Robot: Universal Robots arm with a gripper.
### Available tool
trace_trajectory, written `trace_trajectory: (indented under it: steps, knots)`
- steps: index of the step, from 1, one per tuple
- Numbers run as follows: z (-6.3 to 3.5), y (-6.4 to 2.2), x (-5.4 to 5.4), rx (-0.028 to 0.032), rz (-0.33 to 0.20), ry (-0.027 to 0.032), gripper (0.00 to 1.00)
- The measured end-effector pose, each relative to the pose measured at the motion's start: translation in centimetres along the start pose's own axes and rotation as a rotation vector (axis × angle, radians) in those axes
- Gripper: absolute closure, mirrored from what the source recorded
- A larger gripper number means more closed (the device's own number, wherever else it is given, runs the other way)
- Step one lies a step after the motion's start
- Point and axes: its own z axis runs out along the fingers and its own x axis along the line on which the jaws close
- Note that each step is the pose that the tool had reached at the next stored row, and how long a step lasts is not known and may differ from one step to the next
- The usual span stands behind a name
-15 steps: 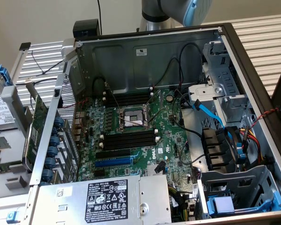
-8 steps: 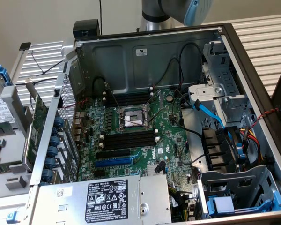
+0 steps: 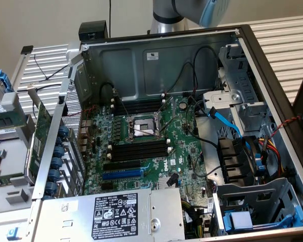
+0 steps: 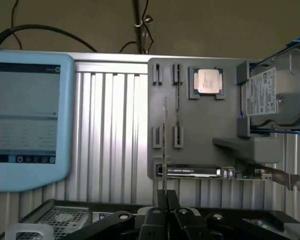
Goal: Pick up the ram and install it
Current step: 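Pick up the ram and move it above insertion slot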
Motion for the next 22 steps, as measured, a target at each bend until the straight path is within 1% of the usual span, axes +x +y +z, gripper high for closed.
trace_trajectory:
  steps: [2,5,9,11,14,16,17,22]
  knots:
    - [-0.87,-0.83,0.0,-0.0009,0.000,-0.0006,0.87]
    - [-1.78,-2.03,0.0,-0.0031,0.000,-0.0009,0.87]
    - [-2.32,-3.53,0.1,-0.0090,0.000,-0.0009,0.87]
    - [-2.37,-4.16,0.1,-0.0169,0.000,-0.0010,0.87]
    - [-2.40,-4.99,0.1,-0.0347,0.001,-0.0012,0.87]
    - [-2.42,-5.63,0.1,-0.0448,0.001,-0.0014,0.87]
    - [-2.44,-6.06,0.1,-0.0459,0.001,-0.0014,0.87]
    - [-2.54,-8.32,0.1,-0.0459,0.001,-0.0014,0.87]
